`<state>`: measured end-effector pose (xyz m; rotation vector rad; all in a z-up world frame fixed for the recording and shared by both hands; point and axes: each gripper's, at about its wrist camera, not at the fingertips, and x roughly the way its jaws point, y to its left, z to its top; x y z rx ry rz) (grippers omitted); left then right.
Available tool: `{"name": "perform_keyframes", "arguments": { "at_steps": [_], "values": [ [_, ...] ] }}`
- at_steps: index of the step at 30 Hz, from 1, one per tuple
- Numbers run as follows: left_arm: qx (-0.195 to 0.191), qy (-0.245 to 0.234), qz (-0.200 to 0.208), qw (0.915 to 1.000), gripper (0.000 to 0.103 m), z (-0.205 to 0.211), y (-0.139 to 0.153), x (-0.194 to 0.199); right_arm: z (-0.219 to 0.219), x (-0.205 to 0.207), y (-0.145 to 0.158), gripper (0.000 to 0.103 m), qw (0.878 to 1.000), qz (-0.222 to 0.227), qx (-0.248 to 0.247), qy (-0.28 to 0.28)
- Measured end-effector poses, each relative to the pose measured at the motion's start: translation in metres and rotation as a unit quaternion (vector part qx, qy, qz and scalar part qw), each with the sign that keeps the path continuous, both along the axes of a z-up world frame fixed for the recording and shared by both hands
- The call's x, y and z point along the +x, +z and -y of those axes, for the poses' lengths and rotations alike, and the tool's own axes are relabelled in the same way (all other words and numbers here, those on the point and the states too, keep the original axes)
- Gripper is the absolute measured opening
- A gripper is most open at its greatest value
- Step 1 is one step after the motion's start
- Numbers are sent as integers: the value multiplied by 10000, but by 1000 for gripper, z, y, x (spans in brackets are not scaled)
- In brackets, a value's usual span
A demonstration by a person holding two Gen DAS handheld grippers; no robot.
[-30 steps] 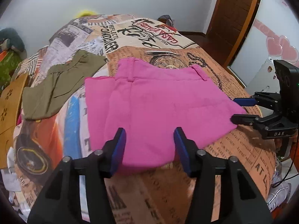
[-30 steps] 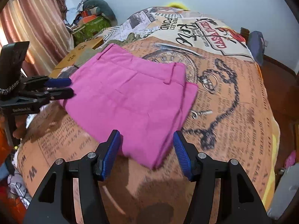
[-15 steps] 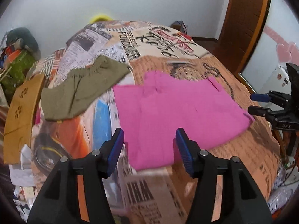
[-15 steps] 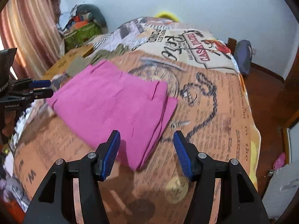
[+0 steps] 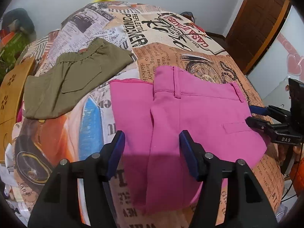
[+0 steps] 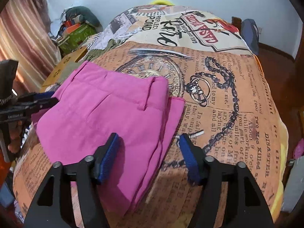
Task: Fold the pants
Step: 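Grasp the pink pants with both grippers and lift them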
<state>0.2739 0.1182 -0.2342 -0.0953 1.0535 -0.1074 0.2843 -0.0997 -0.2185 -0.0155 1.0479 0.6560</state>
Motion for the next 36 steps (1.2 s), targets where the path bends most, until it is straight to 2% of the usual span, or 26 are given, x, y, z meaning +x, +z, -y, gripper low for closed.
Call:
{"name": "perform_keyframes", "arguments": {
  "at_steps": [5,8,10,14,16,20,26,36],
  "values": [
    [-237,31,-82,9997,60,-3,-7,11,1,10,-10,63,9992,-293,279,-1],
    [-360,70,-82,9993,60,-6,-10,16,2,11,-11,62,9990,-296,348,21],
    [-364,56,-43,9993,57,-5,-11,17,1,11,-10,55,9989,-257,384,85],
    [-455,-48,-4,9990,38,-1,-9,19,-3,11,-6,36,9993,-99,328,121],
    [-488,-74,4,9988,30,1,-8,19,-4,11,-4,31,9995,-14,277,118],
    [-272,-124,143,9995,18,8,-1,17,-3,10,3,14,9995,198,237,61],
    [-157,-106,340,9992,13,12,16,11,-2,8,20,12,9987,450,251,35],
    [145,-195,934,9953,12,23,66,-11,-8,-3,65,11,9951,897,406,106]
  ]
}}
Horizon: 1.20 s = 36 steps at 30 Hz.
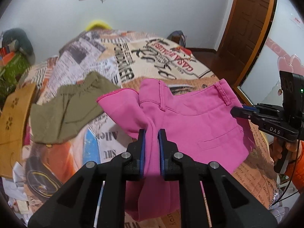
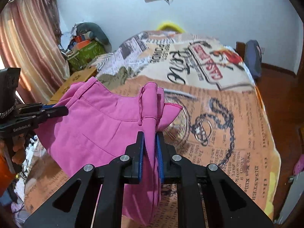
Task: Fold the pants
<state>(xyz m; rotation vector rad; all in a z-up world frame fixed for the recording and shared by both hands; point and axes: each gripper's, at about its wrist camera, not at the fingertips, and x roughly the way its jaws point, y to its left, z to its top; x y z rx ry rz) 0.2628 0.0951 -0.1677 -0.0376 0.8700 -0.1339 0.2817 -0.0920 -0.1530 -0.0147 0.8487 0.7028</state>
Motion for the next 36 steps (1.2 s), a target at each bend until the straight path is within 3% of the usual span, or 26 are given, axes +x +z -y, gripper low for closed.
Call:
{"name": "perform_keyframes", "arguments": {
  "at_steps": [11,19,27,36],
  "values": [
    [192,297,708,9969,12,-30,62,-12,-38,8,60,11,9975,656,138,200],
    [264,673,936,9930,12,-79,83,0,-89,25,79,11,9939,990,206,442],
    [336,1144,907,9887,12,-138,69,28,-151,56,74,11,9919,1043,160,709],
    [296,1493,555,9868,12,-203,20,78,-219,100,30,11,9923,809,-158,928]
  ]
}}
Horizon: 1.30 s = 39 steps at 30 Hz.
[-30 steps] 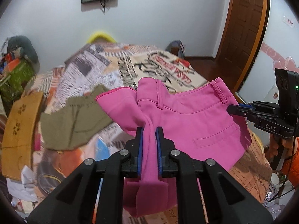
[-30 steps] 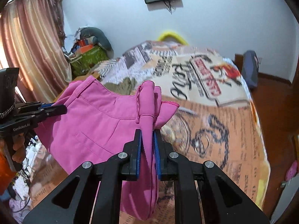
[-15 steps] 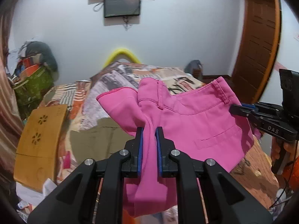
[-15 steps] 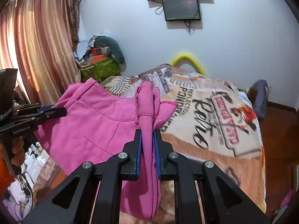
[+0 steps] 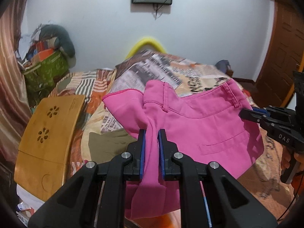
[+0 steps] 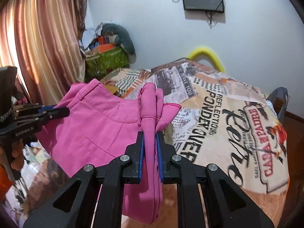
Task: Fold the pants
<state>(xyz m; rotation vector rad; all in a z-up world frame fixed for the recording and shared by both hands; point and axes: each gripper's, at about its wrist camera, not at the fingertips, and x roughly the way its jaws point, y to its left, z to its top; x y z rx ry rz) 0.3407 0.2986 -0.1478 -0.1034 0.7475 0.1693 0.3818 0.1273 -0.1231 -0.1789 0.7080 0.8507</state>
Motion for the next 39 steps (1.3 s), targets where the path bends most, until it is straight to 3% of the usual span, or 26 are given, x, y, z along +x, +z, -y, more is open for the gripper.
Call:
{"name": "perform_keyframes", "arguments": {
  "at_steps": [5,11,16,21,26,28,30,34,39],
  "values": [
    [79,165,-287,9994,12,-32,-46,36,-39,29,-41,11,9992,-225,-321,40],
    [-131,372,-634,9972,12,-60,-103,64,-73,55,-83,11,9956,-401,-837,98],
    [-222,486,-822,9952,12,-77,-138,69,-82,66,-96,11,9913,-708,-1092,186],
    [-394,390,-877,9946,15,-87,-139,59,-82,63,-99,14,9858,-789,-1447,313],
    [-8,500,-1073,9930,15,-98,-140,45,-76,64,-100,18,9834,-808,-1584,361],
    [-87,527,-1238,9909,15,-104,-148,41,-70,63,-97,19,9835,-851,-1564,336],
    [-142,607,-1386,9884,15,-111,-157,37,-66,64,-98,27,9836,-798,-1592,289],
    [-210,625,-1289,9895,15,-109,-154,31,-58,66,-101,32,9822,-751,-1703,246],
    [-174,487,-1046,9932,15,-94,-127,26,-38,62,-74,32,9894,-634,-1304,53]
  ]
}}
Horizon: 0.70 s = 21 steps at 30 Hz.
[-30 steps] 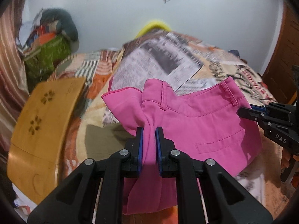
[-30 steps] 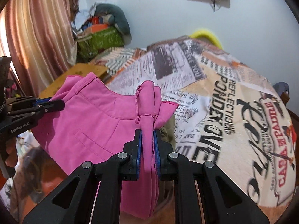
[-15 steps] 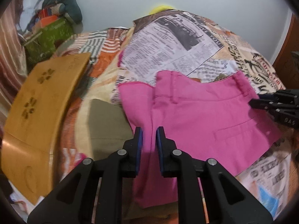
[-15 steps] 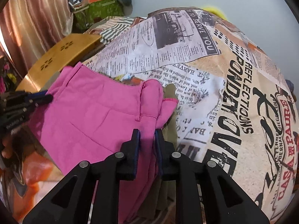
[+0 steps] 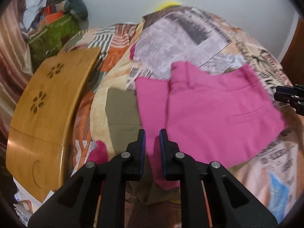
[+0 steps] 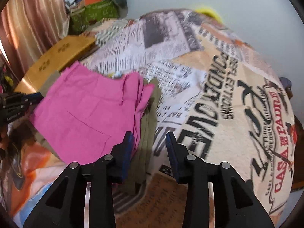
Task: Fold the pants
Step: 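Open both grippers and raise them away from the pants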
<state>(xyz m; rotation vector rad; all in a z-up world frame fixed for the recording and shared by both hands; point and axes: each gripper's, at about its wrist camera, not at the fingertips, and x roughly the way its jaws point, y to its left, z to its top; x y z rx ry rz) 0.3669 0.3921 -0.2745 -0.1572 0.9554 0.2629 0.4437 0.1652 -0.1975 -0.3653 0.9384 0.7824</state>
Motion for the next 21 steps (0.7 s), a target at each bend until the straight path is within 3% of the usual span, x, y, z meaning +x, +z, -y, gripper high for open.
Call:
{"name": "perform_keyframes", "arguments": {
  "at_steps": [5,10,15,21],
  "values": [
    [-23,-129,465,9988,15,25,54,-19,21,-28,54,32,9977,426,522,24],
    [118,-252,1112,9934,15,63,129,-56,47,-74,116,32,9895,938,1097,90],
    [303,-490,1811,9818,15,110,202,-114,72,-131,169,32,9768,1433,1576,230],
    [423,-528,2542,9648,15,157,264,-187,101,-208,216,32,9566,1908,2166,390]
  ]
}}
